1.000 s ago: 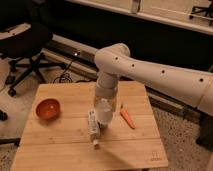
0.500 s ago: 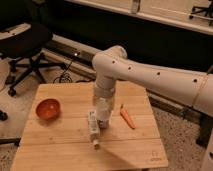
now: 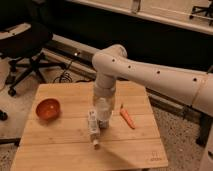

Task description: Place the ceramic cup over the eraser

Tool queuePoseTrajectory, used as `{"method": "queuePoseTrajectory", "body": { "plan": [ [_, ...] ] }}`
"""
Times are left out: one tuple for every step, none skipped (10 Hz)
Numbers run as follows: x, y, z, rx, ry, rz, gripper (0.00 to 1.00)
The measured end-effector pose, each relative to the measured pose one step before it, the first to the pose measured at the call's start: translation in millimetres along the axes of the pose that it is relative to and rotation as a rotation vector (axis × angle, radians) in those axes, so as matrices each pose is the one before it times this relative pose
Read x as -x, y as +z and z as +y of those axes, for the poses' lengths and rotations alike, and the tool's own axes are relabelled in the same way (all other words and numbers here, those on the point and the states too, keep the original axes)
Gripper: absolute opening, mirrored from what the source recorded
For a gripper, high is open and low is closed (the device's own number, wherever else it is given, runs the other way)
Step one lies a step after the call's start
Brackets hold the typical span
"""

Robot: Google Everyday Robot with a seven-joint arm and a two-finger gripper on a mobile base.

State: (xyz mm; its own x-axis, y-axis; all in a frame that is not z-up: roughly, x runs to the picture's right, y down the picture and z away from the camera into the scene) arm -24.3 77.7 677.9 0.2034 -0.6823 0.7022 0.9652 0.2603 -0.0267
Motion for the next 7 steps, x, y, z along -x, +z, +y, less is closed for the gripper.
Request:
{"method": "queuePoseTrajectory", "body": {
  "plan": [
    [2.86, 6.88, 3.34, 0.00311, 0.00639, -0.02067, 0.0],
    [2.33, 7.22, 3.11, 0.00149, 0.0064, -0.01925, 0.0],
    [0.57, 9.03, 3.72, 0.00381, 0.00524, -0.01701, 0.0],
    [-2.1, 5.52, 1.14, -0.0018, 0.00504, -0.00265, 0.0],
    [-4.68, 5.91, 1.32, 0.00015, 0.00815, 0.00564, 0.0],
    [-6.99, 4.4, 0.47, 0.00372, 0.00514, 0.01384, 0.0],
    [-4.38, 2.19, -0.63, 0.00284, 0.00093, 0.00912, 0.0]
  ]
}}
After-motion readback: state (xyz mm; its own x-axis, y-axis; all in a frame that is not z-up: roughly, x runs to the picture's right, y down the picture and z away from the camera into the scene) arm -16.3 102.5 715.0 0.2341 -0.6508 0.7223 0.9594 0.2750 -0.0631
